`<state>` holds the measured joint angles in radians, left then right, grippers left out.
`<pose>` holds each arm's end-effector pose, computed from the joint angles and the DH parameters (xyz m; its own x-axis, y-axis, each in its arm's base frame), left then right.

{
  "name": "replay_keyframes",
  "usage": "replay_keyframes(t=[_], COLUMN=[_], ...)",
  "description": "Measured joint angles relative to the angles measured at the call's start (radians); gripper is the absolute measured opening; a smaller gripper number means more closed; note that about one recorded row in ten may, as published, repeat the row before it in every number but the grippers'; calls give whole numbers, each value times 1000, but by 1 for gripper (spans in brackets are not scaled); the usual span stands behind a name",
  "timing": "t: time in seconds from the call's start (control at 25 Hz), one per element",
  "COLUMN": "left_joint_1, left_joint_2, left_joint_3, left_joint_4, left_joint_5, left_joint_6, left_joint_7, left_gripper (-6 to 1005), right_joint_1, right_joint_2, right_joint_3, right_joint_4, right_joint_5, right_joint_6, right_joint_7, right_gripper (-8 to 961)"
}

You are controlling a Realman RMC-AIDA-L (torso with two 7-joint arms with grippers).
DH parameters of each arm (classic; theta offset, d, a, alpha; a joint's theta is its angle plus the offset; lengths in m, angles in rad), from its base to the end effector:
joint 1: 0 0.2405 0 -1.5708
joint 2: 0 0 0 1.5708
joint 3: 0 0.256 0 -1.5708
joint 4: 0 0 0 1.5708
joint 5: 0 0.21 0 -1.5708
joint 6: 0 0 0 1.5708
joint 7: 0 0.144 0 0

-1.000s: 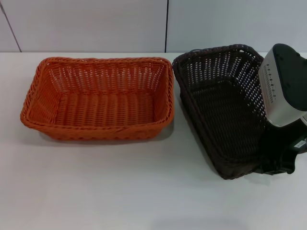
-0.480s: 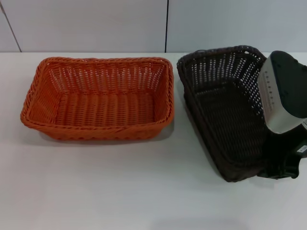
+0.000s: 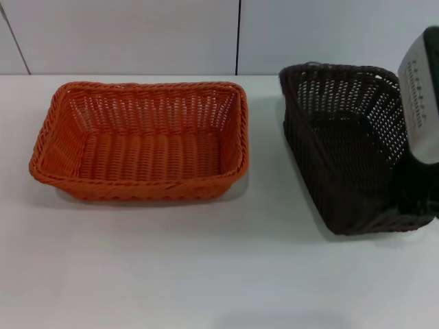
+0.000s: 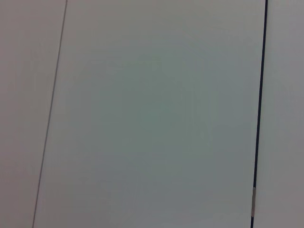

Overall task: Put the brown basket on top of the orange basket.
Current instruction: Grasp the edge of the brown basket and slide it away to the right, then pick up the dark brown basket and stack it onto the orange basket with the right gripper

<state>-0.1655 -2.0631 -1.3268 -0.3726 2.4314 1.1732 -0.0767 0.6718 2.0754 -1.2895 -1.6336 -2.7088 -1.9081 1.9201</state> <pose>-0.3896 0.2737 0.0533 0.6636 -0.1417 0.7345 0.7376 0.2873 -0.6110 0.1385 0.3387 0.0555 0.8459 -0.0200 0.5330 0.0996 -0.9758 -0.1946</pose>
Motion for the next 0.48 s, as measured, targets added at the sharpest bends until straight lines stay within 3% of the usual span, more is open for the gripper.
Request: replay_keyframes(t=[0.48], left_joint_1=[-3], left_joint_2=[0], left_joint_3=[0], left_joint_4=[12], left_joint_5=[0], left_joint_6=[4], left_joint_7=[0], left_gripper=[796], right_joint_1=[48], right_joint_2=[0], right_joint_3=[-13], right_joint_4=[-210], right_joint_5=[-65], right_joint_6=[-96], right_joint_7=[18], right_gripper=[192])
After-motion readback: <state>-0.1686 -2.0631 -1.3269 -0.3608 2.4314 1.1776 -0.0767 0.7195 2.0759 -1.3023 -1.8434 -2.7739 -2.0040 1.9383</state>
